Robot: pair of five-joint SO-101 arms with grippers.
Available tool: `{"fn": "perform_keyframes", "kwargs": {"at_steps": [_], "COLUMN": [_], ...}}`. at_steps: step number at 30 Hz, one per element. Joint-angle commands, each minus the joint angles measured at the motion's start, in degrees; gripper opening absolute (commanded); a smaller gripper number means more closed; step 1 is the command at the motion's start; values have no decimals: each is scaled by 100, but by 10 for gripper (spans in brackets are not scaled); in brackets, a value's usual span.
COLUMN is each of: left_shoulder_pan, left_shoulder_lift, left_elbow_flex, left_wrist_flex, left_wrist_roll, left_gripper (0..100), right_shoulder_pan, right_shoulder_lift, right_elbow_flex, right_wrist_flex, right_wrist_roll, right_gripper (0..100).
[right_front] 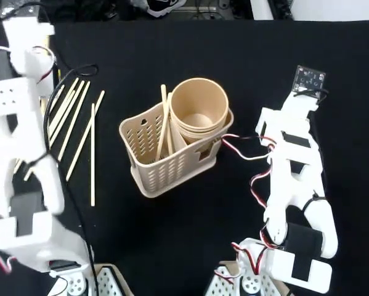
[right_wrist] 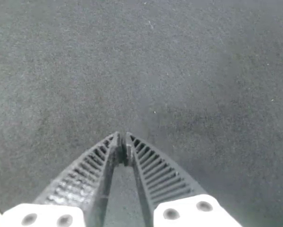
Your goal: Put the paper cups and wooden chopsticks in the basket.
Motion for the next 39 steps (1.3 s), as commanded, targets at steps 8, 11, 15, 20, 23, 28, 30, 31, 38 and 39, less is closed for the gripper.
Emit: {"fn": "perform_keyframes", "kwargs": {"at_steps": [8,11,15,20,23,28,30,31,38,39], "left_shoulder_pan": [488,646,927,1596,2211,2826,3073,3187,3363,3363], "left_shoulder_lift": [-3455,-4448,-5389,-6101,-6382,-6743,-6822,-6857,-6927,-6919], "left_elbow_flex": [3837,4954,5666,5745,5780,5789,5886,6018,7196,7389], "left_wrist_flex": [-2752,-3789,-4659,-4774,-4782,-5020,-5134,-5196,-6242,-6330], "left_wrist_roll": [475,475,475,501,1108,2004,2004,2004,2004,1996], "left_gripper": [29,29,29,29,29,29,29,29,29,29], "right_shoulder_pan": [9,9,9,9,9,9,9,9,9,9], "right_shoulder_lift": [-13,-13,-13,-13,-13,-13,-13,-13,-13,-13], "right_elbow_flex": [-48,-48,-48,-48,-48,-48,-48,-48,-57,-57], "right_wrist_flex": [-123,-123,-123,-123,-123,-123,-123,-123,-123,-123], "right_wrist_roll": [53,53,53,53,53,53,53,53,62,62], "right_gripper": [15,15,15,15,15,15,15,15,15,15]}}
